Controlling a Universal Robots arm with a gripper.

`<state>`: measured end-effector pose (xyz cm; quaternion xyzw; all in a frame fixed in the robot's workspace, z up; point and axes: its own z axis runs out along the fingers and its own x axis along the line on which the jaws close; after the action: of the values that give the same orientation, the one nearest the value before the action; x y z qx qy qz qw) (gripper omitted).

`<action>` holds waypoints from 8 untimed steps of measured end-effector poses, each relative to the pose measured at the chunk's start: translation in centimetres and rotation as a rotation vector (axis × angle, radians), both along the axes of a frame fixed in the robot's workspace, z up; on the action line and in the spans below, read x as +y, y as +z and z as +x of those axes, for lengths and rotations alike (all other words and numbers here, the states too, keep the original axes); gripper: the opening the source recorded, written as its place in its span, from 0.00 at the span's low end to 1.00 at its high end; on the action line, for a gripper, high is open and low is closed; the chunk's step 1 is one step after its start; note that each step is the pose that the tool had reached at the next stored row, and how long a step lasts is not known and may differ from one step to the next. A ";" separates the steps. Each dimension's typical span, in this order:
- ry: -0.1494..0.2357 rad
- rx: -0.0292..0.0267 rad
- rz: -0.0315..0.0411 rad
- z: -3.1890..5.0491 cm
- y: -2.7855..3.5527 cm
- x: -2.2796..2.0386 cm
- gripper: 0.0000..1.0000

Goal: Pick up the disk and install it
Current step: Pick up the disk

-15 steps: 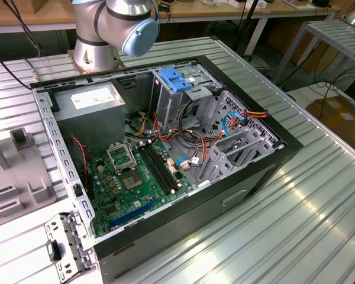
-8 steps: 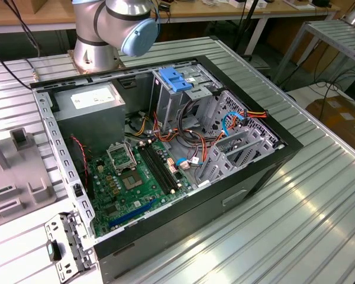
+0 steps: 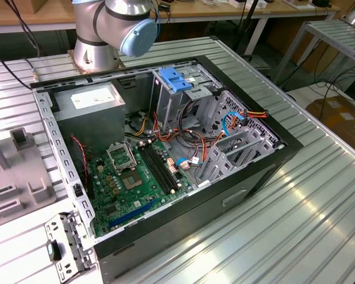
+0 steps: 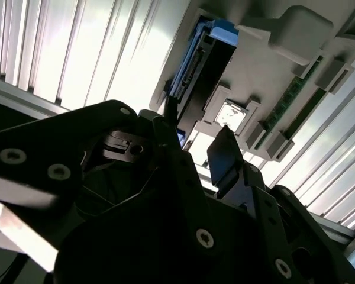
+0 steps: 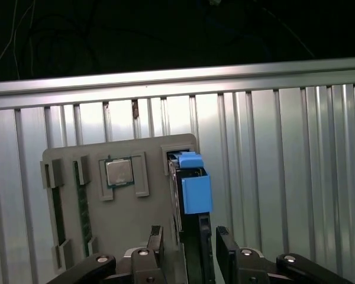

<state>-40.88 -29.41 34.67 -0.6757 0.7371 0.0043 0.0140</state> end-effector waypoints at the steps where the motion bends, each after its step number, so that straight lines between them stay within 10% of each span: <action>1: 0.000 0.0000 0.0000 0.00 -0.02 0.13 0.48; 8: 0.000 0.0000 0.0000 0.00 -0.16 1.29 0.48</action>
<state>-40.88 -28.11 34.50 -0.6756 0.7371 0.0043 0.0140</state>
